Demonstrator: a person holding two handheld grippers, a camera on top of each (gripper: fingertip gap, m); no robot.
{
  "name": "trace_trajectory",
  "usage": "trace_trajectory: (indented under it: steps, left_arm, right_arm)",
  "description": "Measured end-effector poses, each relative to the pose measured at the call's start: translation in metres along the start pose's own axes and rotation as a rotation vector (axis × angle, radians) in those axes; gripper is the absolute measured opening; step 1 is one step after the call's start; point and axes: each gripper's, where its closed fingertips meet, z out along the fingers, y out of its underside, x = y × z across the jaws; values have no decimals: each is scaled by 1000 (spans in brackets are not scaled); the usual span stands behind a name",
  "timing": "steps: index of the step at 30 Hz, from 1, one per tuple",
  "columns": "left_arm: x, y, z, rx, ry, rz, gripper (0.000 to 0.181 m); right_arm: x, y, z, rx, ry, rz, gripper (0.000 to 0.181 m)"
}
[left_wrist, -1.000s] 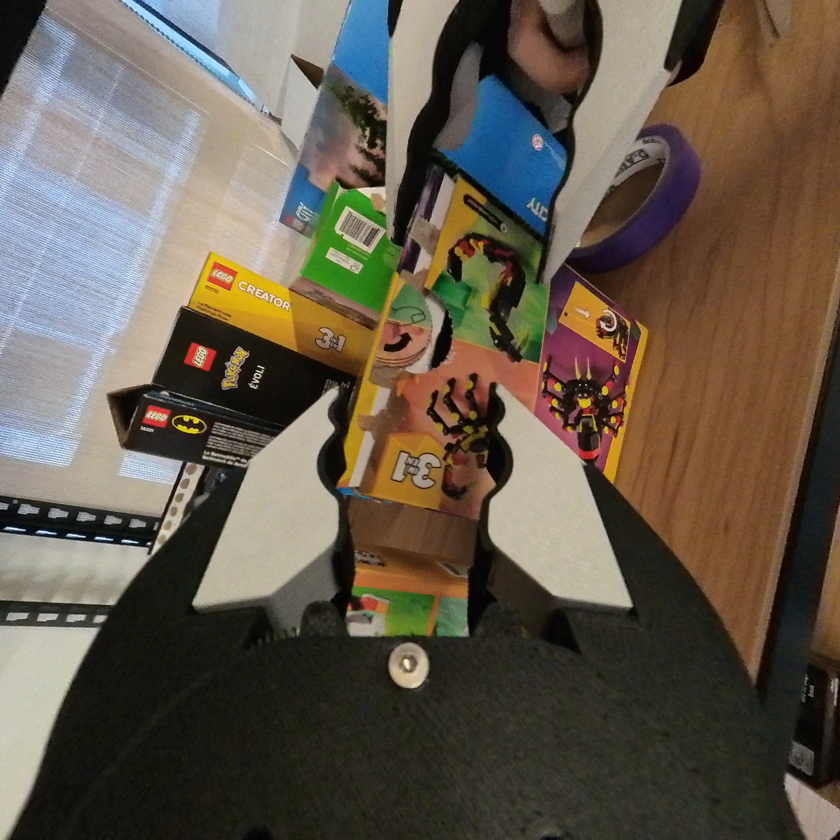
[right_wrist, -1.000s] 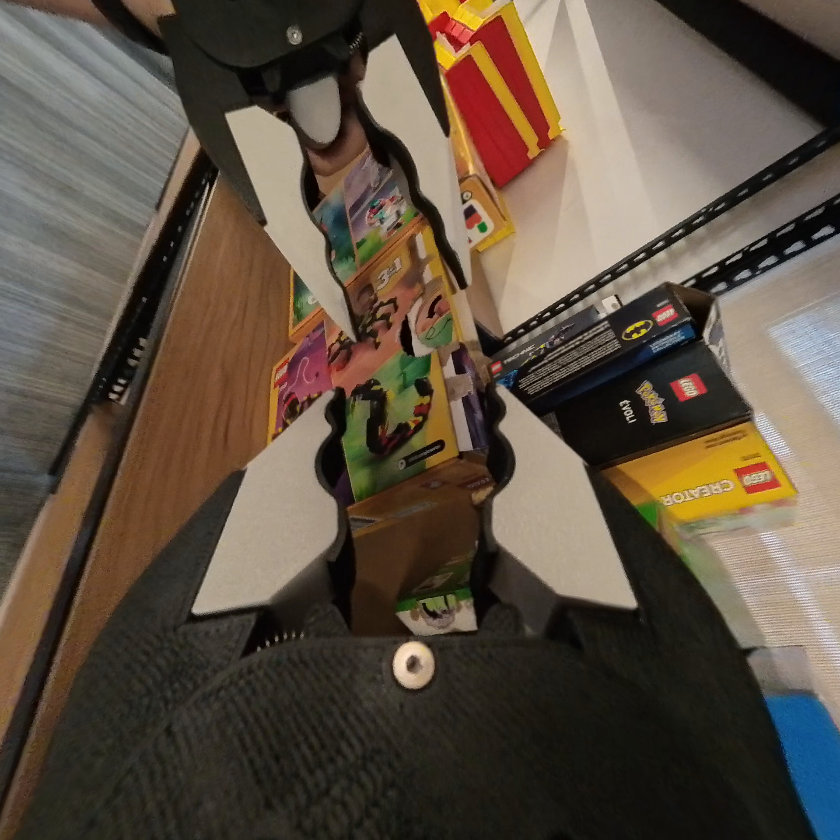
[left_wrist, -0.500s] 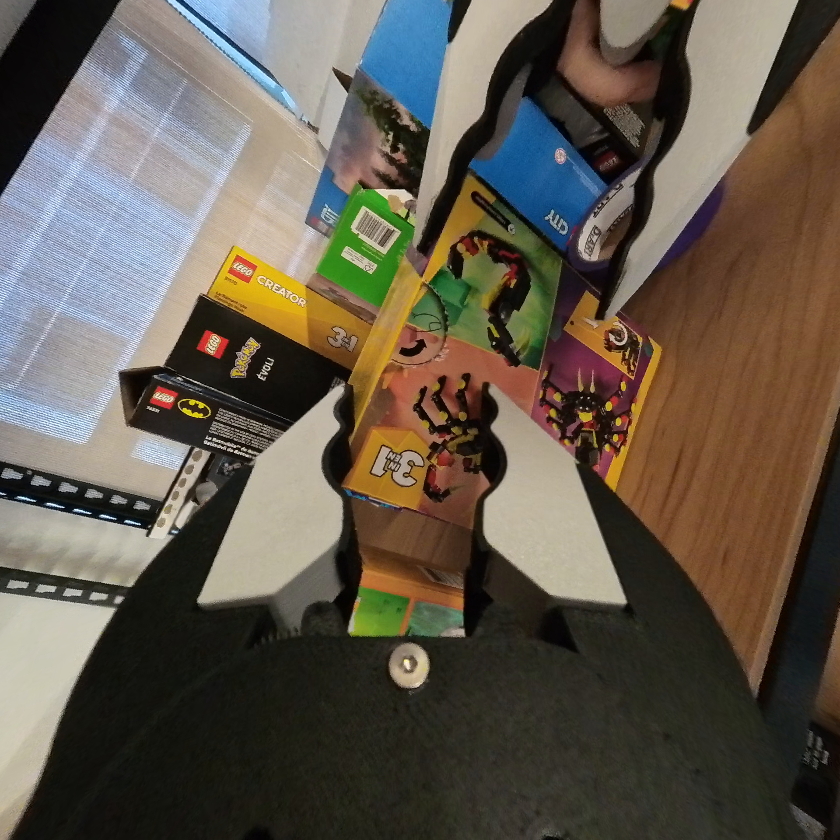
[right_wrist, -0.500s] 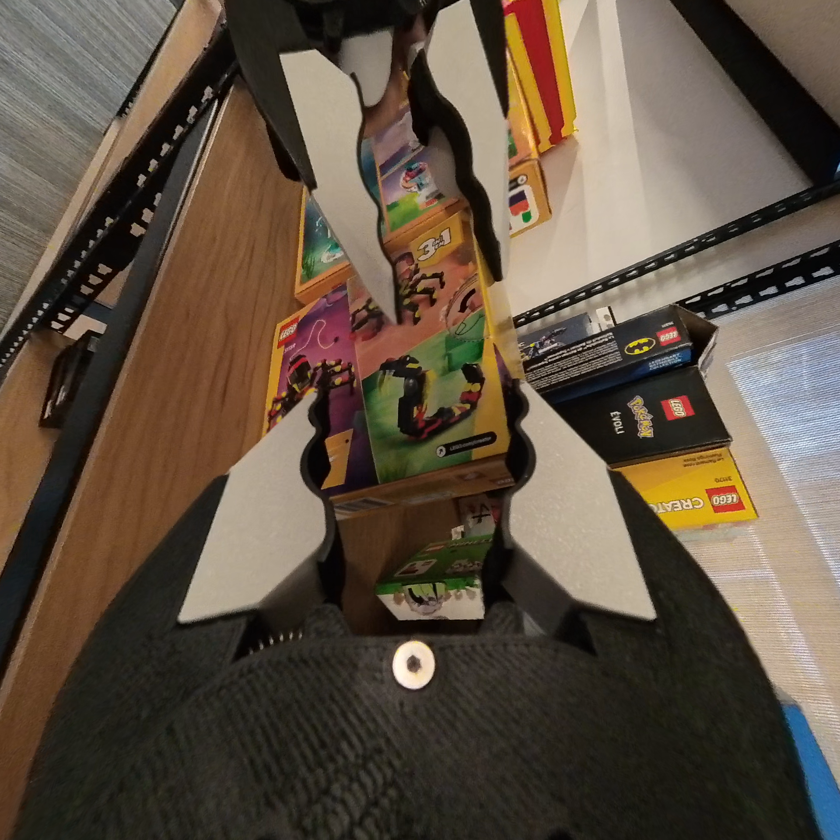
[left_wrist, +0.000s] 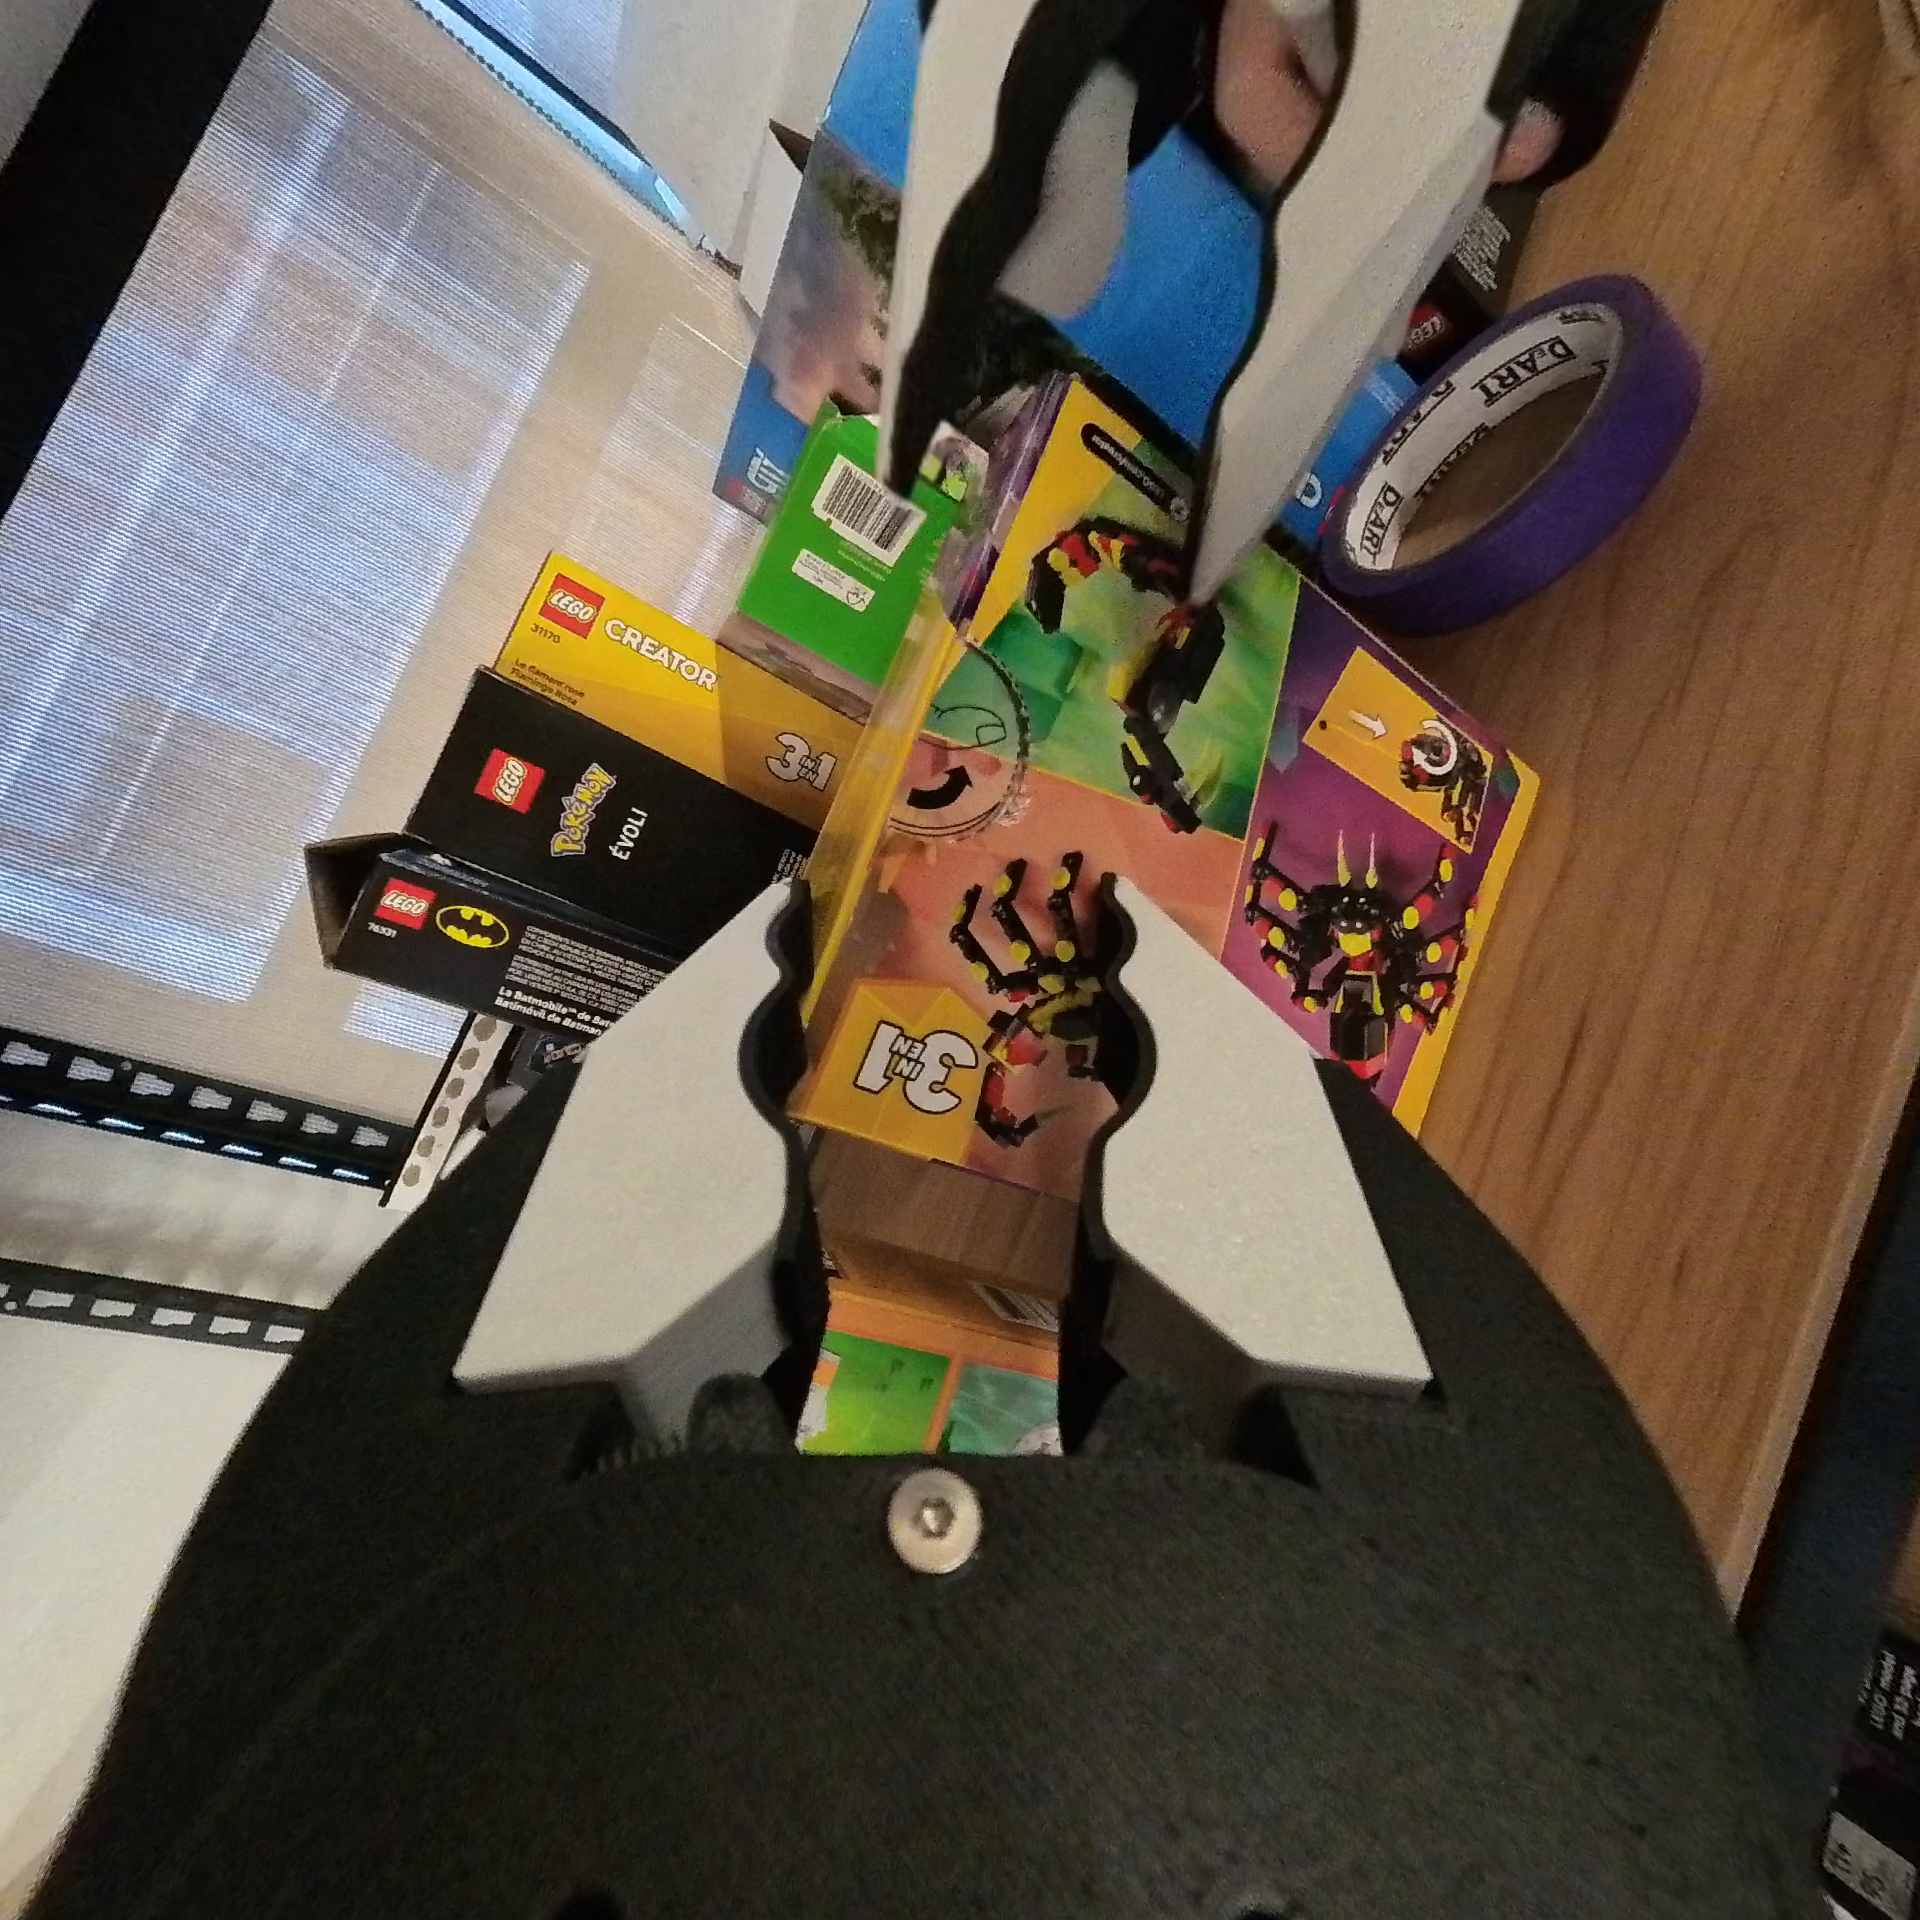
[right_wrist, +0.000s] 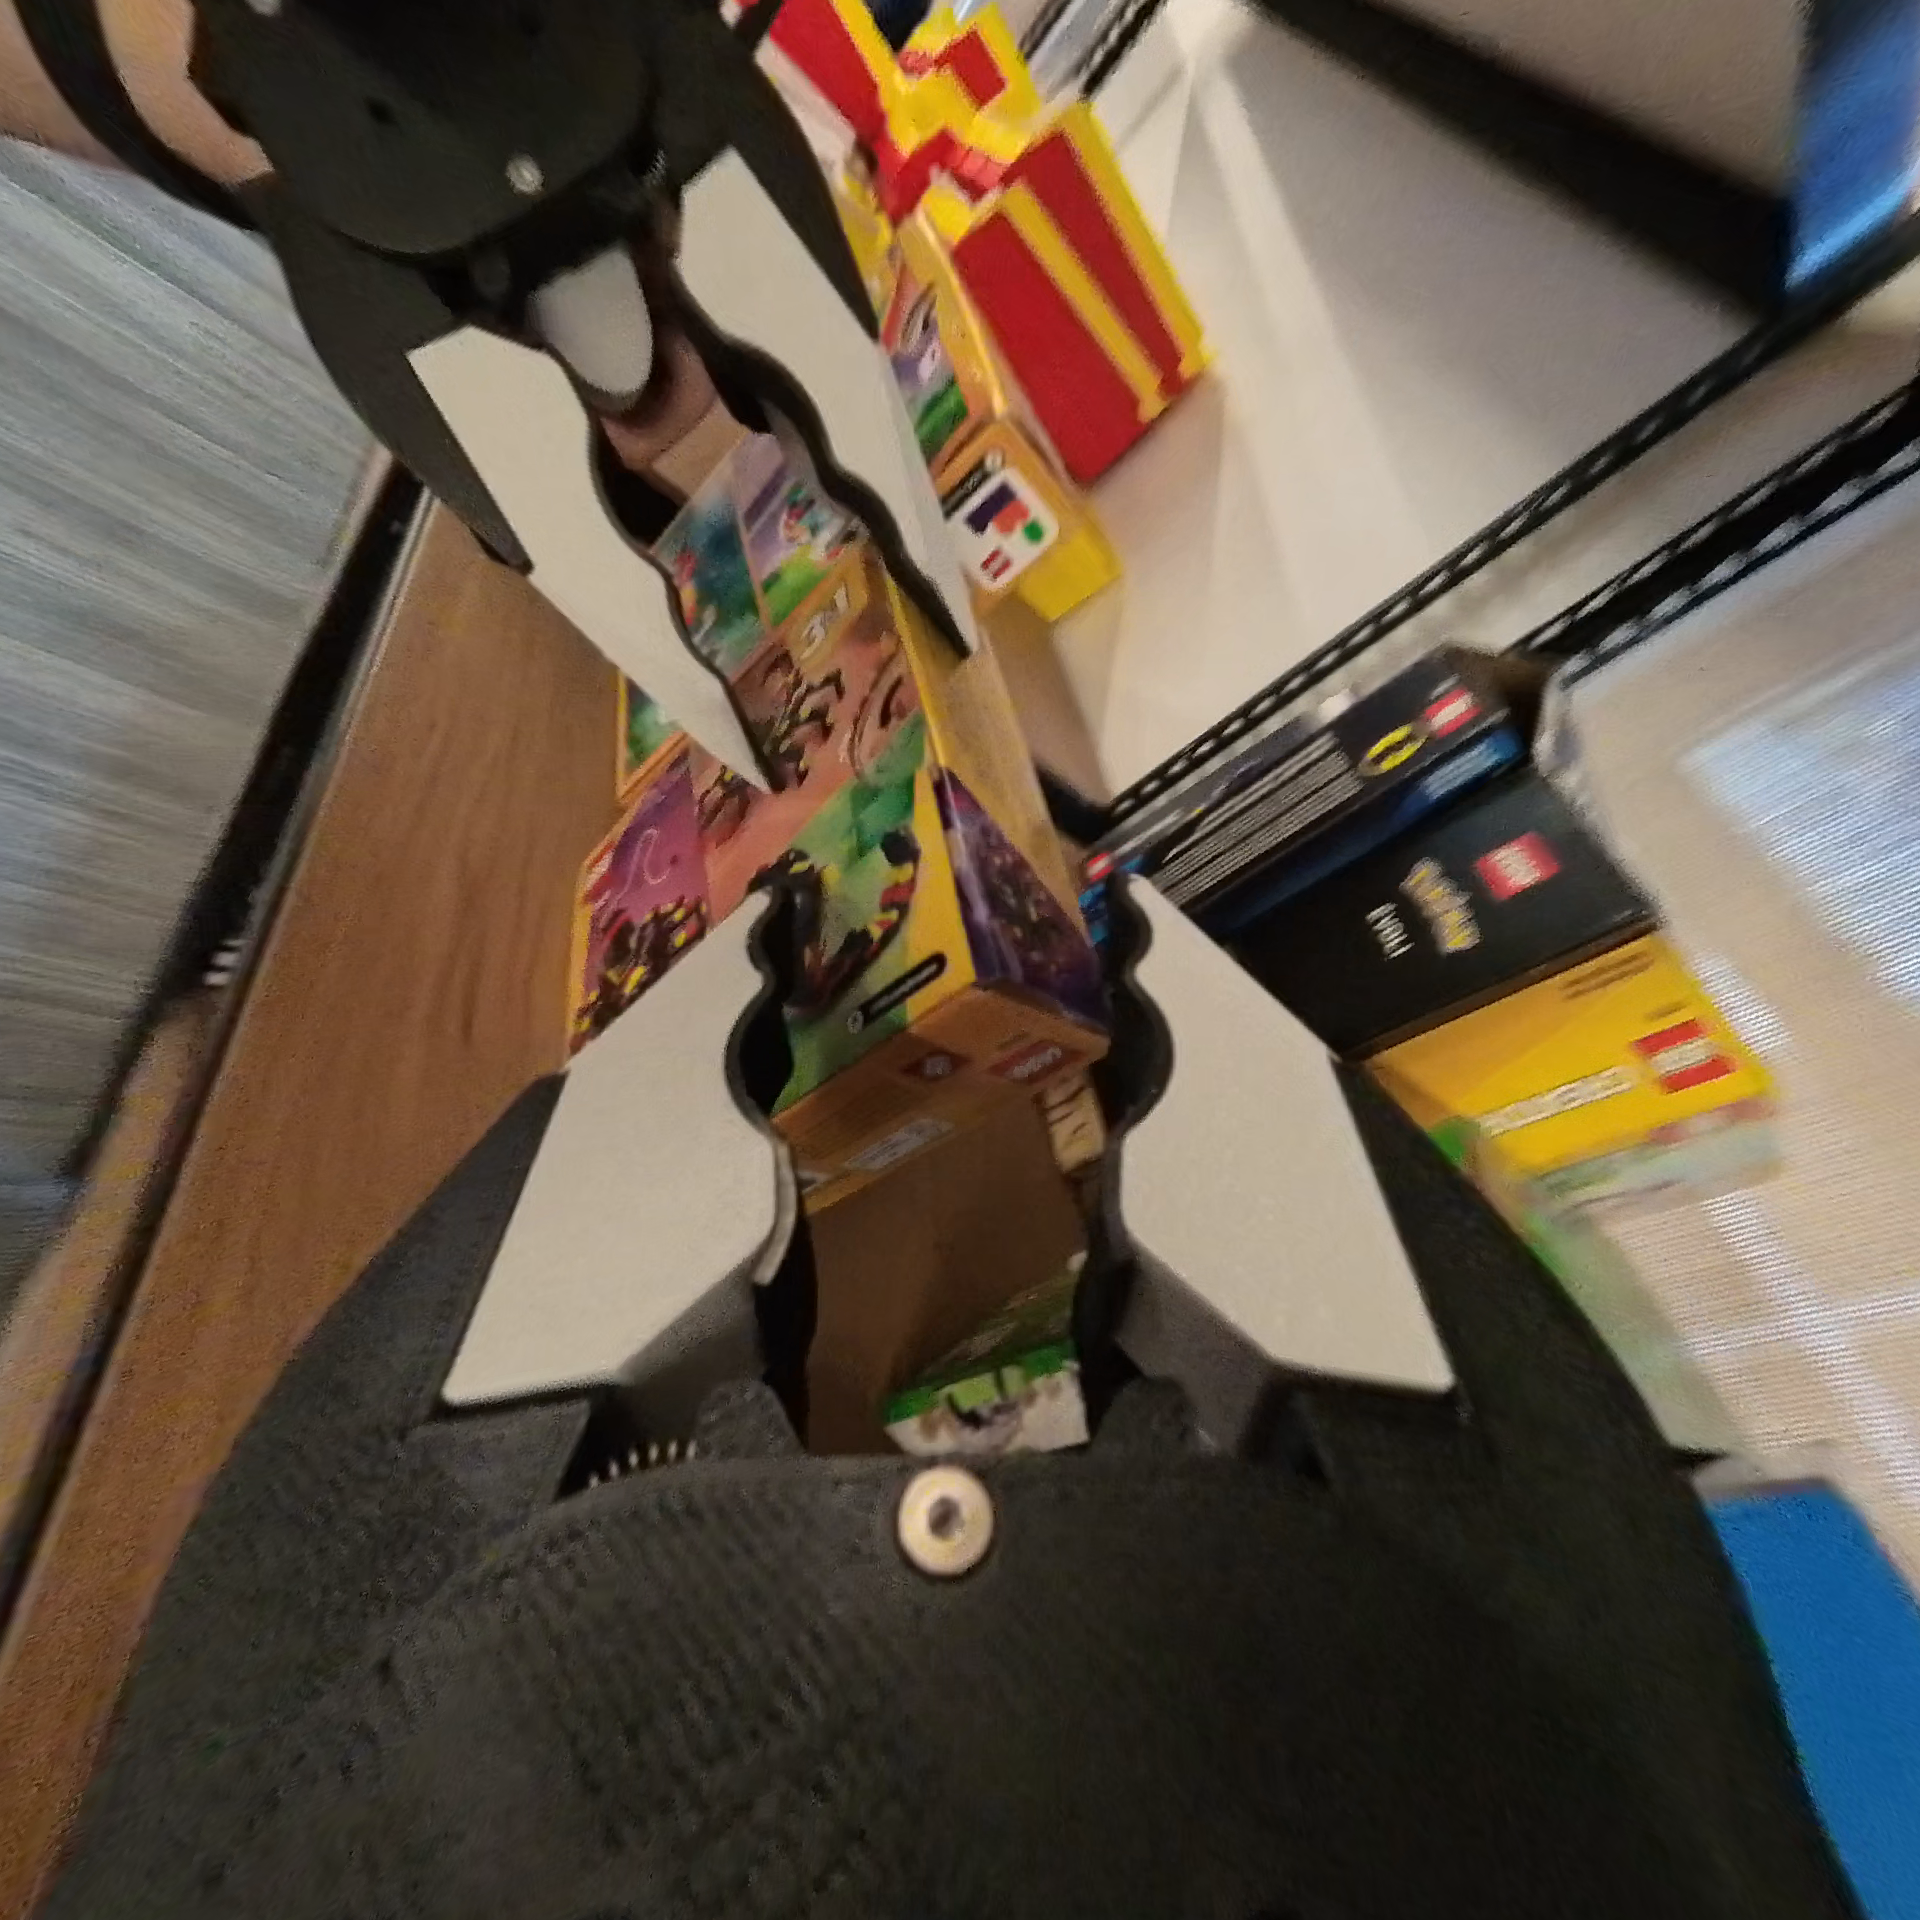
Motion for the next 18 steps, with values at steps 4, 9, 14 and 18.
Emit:
trace_trajectory:
  steps: [4, 9, 14, 18]
  left_arm:
    - [0, 0, 1, -4, -5, -4, 53]
    - [1, 1, 2, -7, -15, -22, 55]
    - [1, 0, 2, 4, -26, -67, 54]
    - [0, -1, 3, 16, -44, -78, 54]
  right_arm:
    - [-10, 3, 1, -23, -7, -42, 43]
    - [-12, 10, 4, -111, 62, -214, 47]
    - [-14, 14, 3, -174, 78, -307, 53]
    - [-13, 14, 3, -197, 67, -290, 51]
